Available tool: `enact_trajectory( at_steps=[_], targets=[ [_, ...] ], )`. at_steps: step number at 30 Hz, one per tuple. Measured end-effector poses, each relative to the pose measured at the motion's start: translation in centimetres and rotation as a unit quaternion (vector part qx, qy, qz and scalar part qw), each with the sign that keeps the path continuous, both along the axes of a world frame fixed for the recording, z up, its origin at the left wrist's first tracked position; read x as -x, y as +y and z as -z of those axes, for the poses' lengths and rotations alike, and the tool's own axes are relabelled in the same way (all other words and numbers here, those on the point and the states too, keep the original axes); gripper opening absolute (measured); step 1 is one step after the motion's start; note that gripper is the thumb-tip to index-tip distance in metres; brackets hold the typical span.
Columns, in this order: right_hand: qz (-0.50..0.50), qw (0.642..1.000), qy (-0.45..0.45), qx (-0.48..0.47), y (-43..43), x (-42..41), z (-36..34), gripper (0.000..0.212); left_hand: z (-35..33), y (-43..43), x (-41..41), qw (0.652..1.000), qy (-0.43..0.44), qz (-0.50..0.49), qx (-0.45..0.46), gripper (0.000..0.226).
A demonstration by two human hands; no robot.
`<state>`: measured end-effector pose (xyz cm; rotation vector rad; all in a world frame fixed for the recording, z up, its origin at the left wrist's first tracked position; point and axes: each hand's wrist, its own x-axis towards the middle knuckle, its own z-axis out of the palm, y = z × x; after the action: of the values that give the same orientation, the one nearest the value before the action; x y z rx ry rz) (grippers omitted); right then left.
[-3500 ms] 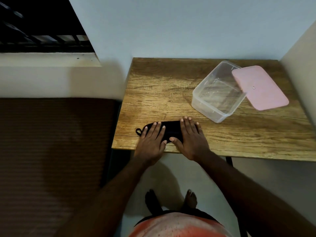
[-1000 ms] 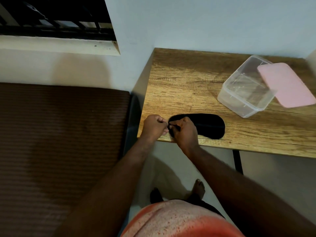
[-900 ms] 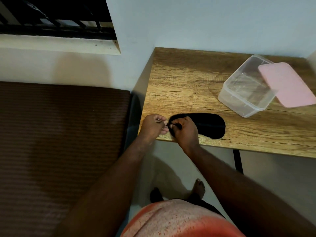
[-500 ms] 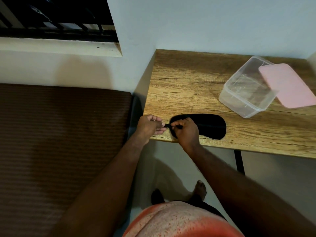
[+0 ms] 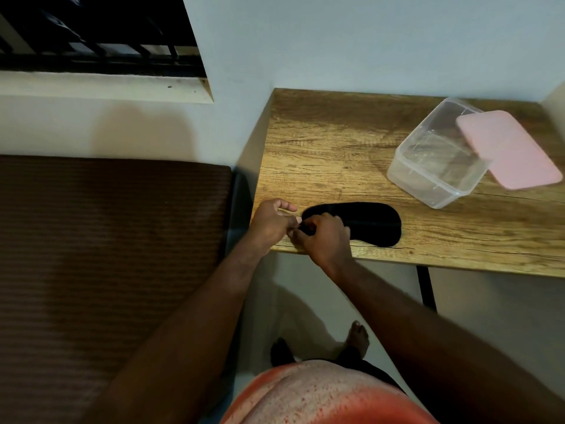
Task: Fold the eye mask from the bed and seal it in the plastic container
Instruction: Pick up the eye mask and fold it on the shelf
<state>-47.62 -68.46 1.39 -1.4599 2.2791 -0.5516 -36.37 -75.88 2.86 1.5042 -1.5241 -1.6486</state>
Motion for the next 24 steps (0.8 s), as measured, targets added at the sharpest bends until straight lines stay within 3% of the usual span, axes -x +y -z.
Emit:
enact_trajectory(
  at_steps=[4, 9, 15, 24],
  targets=[
    [0.011, 1.0, -0.014, -0.01, -0.5, 0.0, -0.5, 0.032, 0.2, -0.2, 0.4, 0.998, -0.03, 0.018, 0.047, 0.02],
    [0.046, 0.997, -0.052, -0.021, -0.7, 0.0, -1.1, 0.033, 1.0, 0.1, 0.4, 0.997, -0.032, -0.047, 0.046, 0.012],
    [0.09, 0.98, -0.176, -0.023, -1.1, 0.7, -1.8, 0.038, 1.2, 0.8, 1.5, 0.997, 0.013, -0.072, -0.038, 0.011],
    [0.154, 0.926, -0.346, -0.008, -0.6, 1.4, -2.2, 0.02, 0.3, 1.1, 1.7, 0.987, 0.078, -0.065, -0.127, 0.031]
  ],
)
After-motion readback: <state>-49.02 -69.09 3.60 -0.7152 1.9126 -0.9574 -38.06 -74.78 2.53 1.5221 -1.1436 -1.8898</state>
